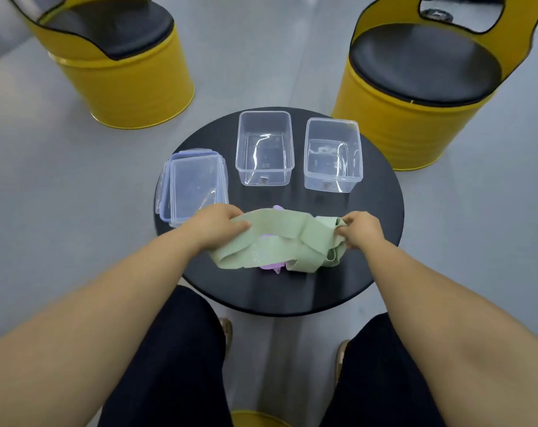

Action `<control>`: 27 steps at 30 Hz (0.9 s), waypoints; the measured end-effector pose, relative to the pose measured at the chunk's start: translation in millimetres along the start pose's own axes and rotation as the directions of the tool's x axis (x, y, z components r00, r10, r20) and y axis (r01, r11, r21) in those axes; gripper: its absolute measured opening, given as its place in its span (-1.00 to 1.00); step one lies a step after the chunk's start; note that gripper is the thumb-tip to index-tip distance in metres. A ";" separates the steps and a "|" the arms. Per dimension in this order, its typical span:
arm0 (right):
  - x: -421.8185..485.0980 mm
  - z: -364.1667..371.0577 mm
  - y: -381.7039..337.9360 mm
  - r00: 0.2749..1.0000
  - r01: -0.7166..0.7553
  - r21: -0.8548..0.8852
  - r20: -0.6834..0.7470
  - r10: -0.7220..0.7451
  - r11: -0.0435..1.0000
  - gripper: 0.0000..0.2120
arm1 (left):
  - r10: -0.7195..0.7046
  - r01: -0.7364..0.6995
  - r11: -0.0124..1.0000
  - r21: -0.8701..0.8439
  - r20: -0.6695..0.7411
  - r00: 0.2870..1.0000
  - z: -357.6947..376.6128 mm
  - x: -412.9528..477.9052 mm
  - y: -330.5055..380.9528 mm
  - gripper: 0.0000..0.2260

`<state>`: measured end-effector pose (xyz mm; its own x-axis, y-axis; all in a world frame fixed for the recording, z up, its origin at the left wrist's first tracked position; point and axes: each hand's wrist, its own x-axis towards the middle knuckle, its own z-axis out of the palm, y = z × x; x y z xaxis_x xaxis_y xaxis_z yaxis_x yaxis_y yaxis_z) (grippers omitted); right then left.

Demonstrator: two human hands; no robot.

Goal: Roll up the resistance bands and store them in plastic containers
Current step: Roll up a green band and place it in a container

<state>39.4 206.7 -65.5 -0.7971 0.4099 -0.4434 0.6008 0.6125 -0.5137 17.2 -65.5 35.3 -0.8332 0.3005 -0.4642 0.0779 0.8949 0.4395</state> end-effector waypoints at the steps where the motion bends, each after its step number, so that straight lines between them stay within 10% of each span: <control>1: 0.7 -0.4 0.6 1.000 0.014 -0.017 0.017 -0.014 1.000 -0.89 | 0.012 -0.012 1.000 -0.028 0.010 1.000 4.5 -0.1 -2.1 -0.82; 9: 6.6 -0.8 25.8 0.999 -0.012 -0.023 -0.036 0.011 1.000 -0.66 | -0.020 0.001 0.958 -0.287 -0.062 0.998 41.1 11.0 -15.7 -0.81; 13: -3.4 11.7 24.0 0.974 0.227 -0.080 0.029 -0.226 0.971 -0.54 | 0.147 -0.143 0.895 -0.422 -0.023 0.989 51.1 12.2 -2.9 -0.85; 21: -1.7 38.7 -0.4 0.875 0.482 -0.258 0.186 -0.447 0.837 -0.51 | 0.148 -0.184 0.975 0.122 0.260 0.954 62.0 10.2 1.5 -0.62; 27: 16.1 55.3 -5.1 0.870 0.493 -0.401 0.227 -0.437 0.772 -0.60 | 0.030 -0.050 0.981 0.188 0.106 0.994 85.0 30.2 -5.3 -0.68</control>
<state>26.8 172.8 -110.6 -0.9425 -0.0648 -0.3279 0.0466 0.9460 -0.3207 38.1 -33.1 -46.5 -0.7680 0.3605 -0.5293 0.2207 0.9249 0.3097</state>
